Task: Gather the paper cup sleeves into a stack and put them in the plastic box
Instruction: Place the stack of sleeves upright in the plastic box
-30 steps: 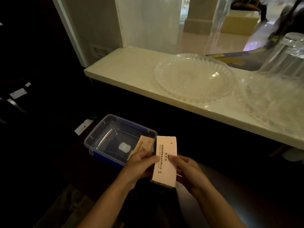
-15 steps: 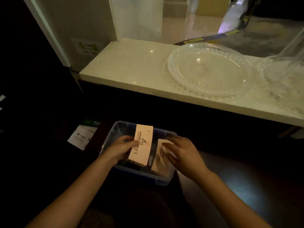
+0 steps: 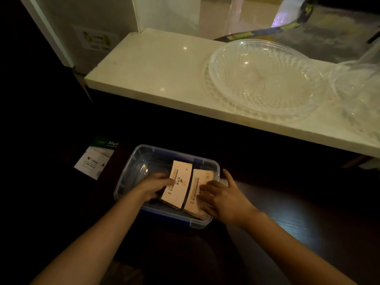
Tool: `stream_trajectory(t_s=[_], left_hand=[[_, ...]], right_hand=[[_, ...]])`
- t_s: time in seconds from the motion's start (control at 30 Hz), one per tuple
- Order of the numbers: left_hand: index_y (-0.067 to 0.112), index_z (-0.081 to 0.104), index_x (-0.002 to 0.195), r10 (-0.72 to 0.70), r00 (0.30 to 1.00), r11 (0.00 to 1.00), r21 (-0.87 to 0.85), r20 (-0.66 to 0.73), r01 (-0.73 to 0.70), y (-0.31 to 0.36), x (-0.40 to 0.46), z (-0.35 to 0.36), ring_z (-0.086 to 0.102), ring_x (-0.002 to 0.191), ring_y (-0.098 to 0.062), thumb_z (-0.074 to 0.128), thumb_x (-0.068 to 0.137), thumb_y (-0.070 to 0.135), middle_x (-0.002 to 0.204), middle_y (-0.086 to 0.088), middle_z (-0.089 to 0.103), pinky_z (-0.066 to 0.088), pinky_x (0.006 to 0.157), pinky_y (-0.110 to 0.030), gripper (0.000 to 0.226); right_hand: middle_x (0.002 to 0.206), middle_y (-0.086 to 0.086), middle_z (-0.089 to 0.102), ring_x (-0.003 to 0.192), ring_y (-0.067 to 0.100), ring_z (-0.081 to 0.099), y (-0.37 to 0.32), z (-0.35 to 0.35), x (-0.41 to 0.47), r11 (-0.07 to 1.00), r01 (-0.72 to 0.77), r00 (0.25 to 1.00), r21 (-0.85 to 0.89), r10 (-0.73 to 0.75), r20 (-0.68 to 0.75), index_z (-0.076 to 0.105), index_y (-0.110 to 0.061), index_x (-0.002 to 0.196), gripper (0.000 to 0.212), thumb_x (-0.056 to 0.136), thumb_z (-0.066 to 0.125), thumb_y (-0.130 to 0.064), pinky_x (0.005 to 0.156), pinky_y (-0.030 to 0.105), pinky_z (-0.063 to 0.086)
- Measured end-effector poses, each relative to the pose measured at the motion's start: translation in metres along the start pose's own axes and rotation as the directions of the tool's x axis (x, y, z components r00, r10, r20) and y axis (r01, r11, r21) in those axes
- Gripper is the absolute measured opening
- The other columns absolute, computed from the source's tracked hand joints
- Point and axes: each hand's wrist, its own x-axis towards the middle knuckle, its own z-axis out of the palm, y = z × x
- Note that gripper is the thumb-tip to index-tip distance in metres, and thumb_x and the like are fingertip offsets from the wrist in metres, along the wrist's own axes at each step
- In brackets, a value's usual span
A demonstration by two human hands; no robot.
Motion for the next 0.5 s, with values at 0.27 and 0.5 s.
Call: stream_trajectory(t_s=[0.27, 0.5], left_hand=[[0.016, 0.061, 0.099, -0.018, 1.0, 0.99, 0.139, -0.002, 0.019, 0.003, -0.003, 0.012, 0.058, 0.102, -0.022, 0.061, 0.082, 0.014, 0.102, -0.005, 0.067, 0.039, 0.094, -0.045, 0.017], [0.012, 0.062, 0.102, 0.105, 0.99, 0.947, 0.312, -0.097, -0.07, -0.002, -0.005, 0.022, 0.057, 0.076, -0.009, 0.056, 0.086, 0.017, 0.11, -0.009, 0.068, 0.04, 0.056, -0.02, 0.018]], right_hand=[[0.131, 0.003, 0.057, 0.128, 0.025, 0.043, 0.003, -0.002, 0.0, 1.0, 0.022, 0.999, 0.01, -0.023, 0.026, 0.056, -0.027, 0.118, 0.042, 0.091, 0.031, -0.046, 0.105, 0.06, -0.01], [0.131, 0.004, 0.055, 0.128, 0.026, 0.041, 0.003, -0.004, 0.001, 0.999, 0.042, 0.998, -0.014, -0.041, 0.039, 0.054, -0.026, 0.12, 0.039, 0.092, 0.035, -0.044, 0.108, 0.065, -0.005]])
